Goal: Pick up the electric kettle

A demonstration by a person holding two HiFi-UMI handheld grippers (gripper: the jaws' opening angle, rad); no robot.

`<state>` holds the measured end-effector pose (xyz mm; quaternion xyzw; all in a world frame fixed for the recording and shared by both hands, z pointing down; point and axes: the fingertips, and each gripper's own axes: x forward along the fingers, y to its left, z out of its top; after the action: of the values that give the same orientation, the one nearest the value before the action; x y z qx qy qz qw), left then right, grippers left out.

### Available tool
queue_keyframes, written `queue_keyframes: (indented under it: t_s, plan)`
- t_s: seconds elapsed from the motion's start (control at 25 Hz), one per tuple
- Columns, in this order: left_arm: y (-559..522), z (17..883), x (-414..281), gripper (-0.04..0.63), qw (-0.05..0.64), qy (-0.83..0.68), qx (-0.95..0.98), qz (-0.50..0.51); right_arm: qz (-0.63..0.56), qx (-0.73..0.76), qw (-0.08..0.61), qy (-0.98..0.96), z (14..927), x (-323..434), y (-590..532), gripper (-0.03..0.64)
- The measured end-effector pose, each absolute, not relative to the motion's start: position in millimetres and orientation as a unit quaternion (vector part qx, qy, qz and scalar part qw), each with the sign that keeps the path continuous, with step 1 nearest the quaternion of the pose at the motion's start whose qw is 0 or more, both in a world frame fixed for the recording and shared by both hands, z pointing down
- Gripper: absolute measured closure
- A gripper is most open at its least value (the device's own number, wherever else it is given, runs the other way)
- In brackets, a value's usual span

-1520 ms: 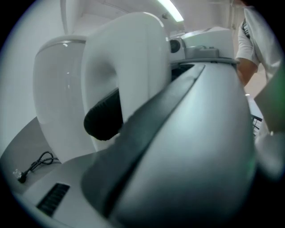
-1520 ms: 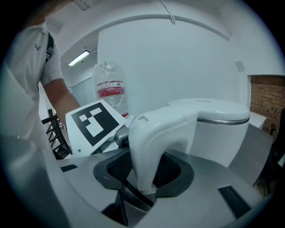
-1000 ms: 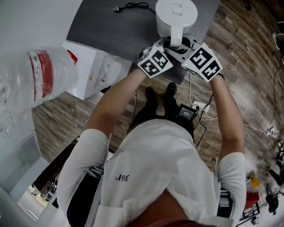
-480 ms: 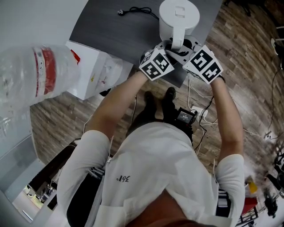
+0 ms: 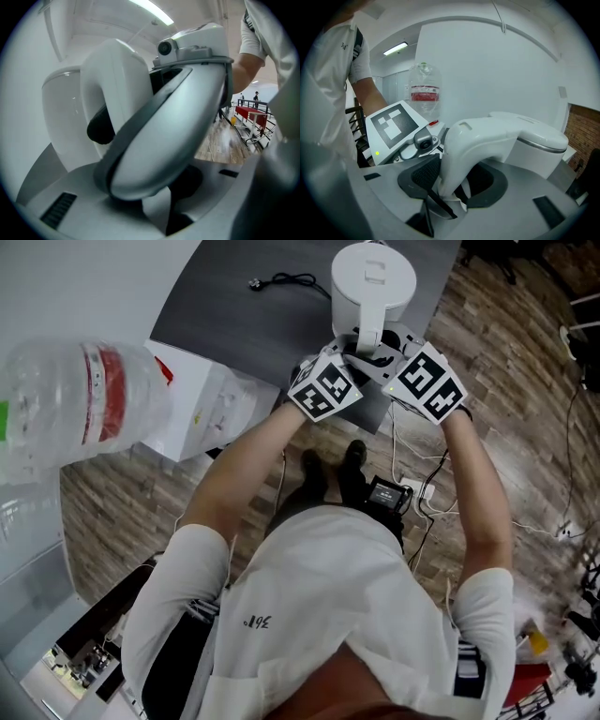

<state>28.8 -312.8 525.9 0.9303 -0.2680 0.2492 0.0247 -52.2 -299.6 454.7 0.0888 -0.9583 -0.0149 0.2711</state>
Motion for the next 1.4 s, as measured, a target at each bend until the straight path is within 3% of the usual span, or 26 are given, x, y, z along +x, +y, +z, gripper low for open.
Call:
queue_keyframes:
  t_s: [1.4]
  plan:
    - [-274,421,15,0.491,-0.041,-0.276,0.933,0.229,-0.108,0.102,0.256,-0.955,353,-67,-251,0.456]
